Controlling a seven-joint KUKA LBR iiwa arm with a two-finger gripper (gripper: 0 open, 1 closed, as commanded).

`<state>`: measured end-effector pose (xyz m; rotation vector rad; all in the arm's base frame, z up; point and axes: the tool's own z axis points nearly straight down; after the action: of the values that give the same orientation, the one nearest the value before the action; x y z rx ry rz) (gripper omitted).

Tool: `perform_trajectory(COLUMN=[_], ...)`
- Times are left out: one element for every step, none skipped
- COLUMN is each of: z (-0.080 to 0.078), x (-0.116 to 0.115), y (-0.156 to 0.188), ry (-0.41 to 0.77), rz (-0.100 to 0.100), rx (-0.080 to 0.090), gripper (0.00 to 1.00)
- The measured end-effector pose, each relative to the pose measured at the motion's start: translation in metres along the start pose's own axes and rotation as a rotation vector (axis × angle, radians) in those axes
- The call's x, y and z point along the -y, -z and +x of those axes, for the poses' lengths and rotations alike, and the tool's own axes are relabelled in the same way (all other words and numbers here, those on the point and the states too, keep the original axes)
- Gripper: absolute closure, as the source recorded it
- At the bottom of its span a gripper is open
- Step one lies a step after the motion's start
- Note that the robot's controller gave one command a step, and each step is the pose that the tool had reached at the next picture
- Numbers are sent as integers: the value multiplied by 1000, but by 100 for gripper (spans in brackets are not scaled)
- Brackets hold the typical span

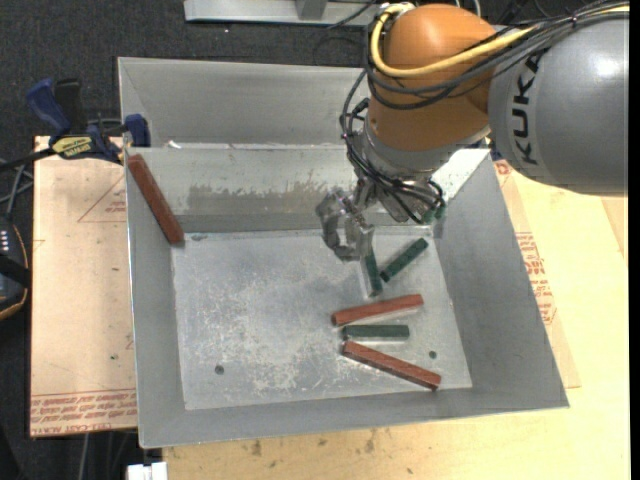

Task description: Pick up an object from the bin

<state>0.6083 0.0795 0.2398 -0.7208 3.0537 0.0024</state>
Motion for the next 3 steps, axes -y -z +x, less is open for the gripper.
perform_trajectory(z=[0,0,8], x=[0,0,22], y=[0,0,-36], ry=[-1,-1,56], rz=[0,0,2], rx=[-1,-1,6], gripper=[0,0,0])
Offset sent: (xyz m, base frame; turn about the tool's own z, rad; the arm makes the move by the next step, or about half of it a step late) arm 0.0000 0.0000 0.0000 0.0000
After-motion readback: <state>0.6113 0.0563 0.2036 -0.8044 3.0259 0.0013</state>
